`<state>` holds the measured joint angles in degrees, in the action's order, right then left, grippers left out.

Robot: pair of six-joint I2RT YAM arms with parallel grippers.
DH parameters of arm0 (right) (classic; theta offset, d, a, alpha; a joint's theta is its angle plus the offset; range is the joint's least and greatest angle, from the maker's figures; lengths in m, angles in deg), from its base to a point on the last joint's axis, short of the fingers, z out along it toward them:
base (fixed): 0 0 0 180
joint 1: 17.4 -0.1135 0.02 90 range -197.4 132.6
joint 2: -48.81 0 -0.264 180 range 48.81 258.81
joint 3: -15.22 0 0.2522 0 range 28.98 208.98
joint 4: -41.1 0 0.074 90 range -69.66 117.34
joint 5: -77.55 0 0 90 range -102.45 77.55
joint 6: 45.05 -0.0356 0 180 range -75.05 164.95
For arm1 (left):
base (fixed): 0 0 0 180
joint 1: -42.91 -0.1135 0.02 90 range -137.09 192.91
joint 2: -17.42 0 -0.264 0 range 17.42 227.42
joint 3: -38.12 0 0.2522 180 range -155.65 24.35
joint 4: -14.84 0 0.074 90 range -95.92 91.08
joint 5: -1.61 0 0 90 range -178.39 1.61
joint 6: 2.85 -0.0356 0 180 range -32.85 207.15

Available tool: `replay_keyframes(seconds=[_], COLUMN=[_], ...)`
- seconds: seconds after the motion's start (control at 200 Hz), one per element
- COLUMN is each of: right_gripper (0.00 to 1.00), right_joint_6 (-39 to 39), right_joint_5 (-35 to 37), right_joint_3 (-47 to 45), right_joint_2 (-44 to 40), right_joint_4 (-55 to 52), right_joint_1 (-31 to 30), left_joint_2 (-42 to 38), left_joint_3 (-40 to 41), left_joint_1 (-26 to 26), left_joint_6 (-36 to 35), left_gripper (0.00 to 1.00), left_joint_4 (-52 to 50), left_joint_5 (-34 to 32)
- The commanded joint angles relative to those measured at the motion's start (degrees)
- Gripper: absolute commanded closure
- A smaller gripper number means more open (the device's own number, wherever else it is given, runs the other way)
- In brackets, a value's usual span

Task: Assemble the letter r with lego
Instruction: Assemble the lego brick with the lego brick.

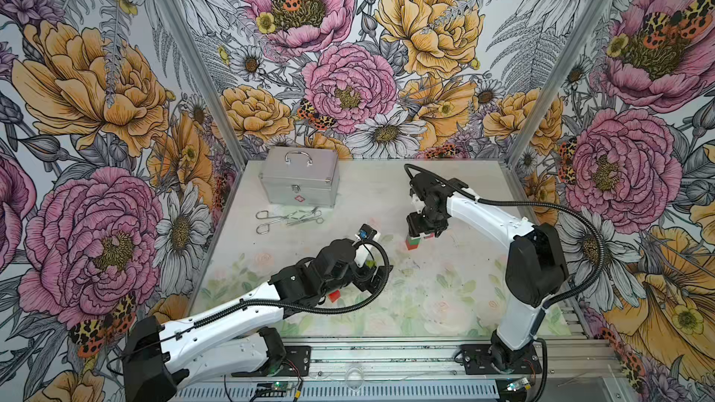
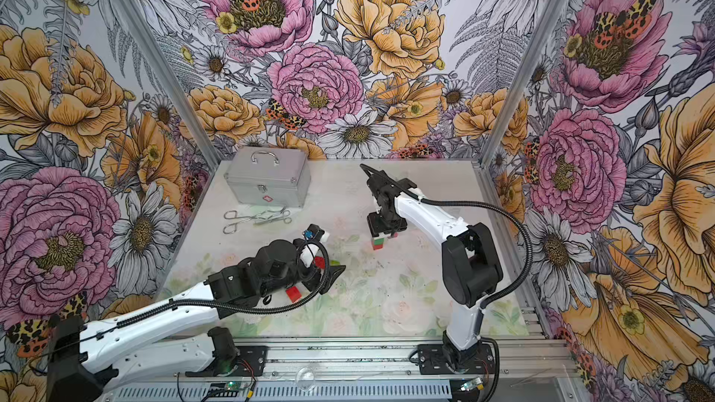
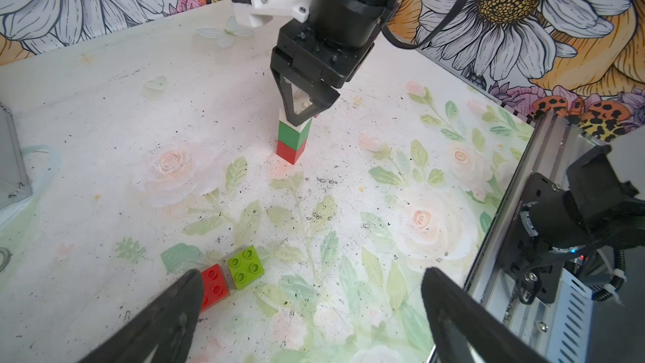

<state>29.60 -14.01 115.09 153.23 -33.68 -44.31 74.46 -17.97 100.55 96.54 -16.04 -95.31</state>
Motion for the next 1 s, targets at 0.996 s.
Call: replay_keyframes(seconds=[0.996], right_gripper=[0.61], right_joint_6=[0.89], right_joint_5=[4.37], right_joint_3=[-6.39], right_joint_2=[8.65], right_joint_4=[-4.37], right_joint_1=[-0.78], left_joint_2=[1.29], left_joint_3=[-1.56], left_joint_1=[-3.05], left_joint_6=[-1.49], left_gripper=[0.01], left_joint_4=[0.95], left_joint_5=[4.54])
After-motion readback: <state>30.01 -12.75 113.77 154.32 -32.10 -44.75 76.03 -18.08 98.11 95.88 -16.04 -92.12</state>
